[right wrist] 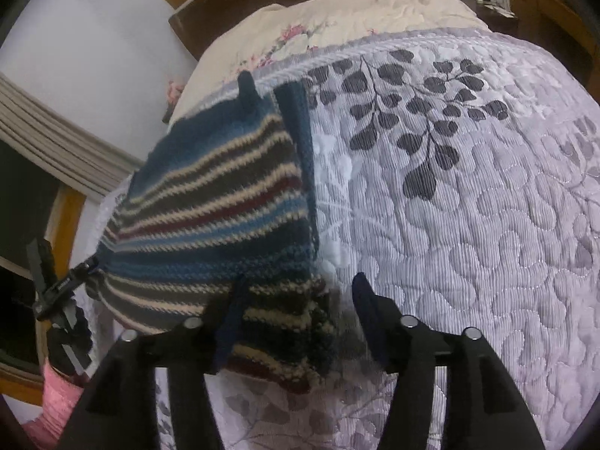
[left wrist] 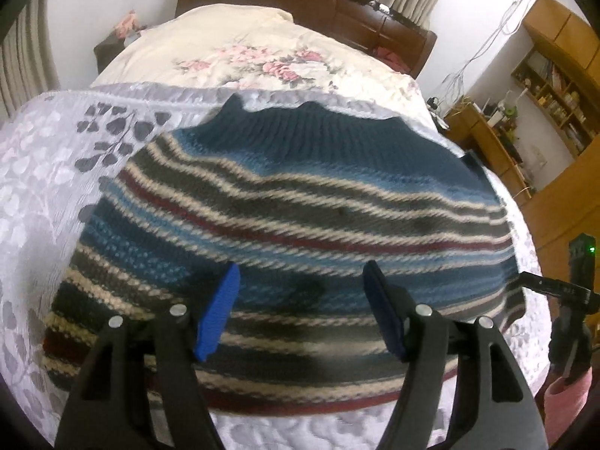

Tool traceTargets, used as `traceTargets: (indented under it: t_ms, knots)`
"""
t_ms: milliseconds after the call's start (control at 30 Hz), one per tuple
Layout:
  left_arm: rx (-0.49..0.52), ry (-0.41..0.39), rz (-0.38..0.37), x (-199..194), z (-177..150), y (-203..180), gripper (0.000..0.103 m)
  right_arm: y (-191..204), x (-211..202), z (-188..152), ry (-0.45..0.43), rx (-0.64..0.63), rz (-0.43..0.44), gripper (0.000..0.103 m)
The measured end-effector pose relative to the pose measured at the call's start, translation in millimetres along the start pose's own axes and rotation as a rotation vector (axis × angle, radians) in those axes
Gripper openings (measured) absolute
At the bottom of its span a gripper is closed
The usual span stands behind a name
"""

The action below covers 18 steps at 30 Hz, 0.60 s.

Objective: Fold small clothes

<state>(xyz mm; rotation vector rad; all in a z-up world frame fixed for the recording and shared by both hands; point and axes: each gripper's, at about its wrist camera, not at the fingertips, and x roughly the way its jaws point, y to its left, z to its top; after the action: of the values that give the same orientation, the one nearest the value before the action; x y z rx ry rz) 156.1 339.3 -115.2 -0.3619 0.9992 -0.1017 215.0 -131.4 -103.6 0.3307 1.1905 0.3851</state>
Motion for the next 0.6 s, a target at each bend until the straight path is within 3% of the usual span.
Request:
traceTargets:
  t_ms: [133, 300, 367, 433, 500, 533, 600]
  knots:
    - [0.010, -0.015, -0.012, -2, 4, -17, 0.076, -7, 5, 7, 0.018, 0.031, -0.011, 0.082]
    - [0.006, 0.016, -0.021, 16, 5, -28, 0.076, -18, 35, 9, 0.099, 0.084, 0.103, 0.082]
    - [0.001, 0.034, -0.025, 24, 4, -29, 0.076, -18, 48, 7, 0.126, 0.092, 0.142, 0.078]
    - [0.009, 0.040, -0.017, 30, 3, -30, 0.077, -14, 56, 5, 0.136, 0.110, 0.237, 0.061]
    - [0.021, 0.044, -0.014, 34, 3, -30, 0.080, -9, 58, 5, 0.134, 0.105, 0.253, 0.055]
    - [0.027, 0.046, -0.015, 36, 3, -31, 0.080, -6, 58, 6, 0.132, 0.096, 0.255, 0.044]
    - [0.030, 0.049, -0.016, 37, 4, -31, 0.081, -2, 52, 9, 0.115, 0.114, 0.314, 0.038]
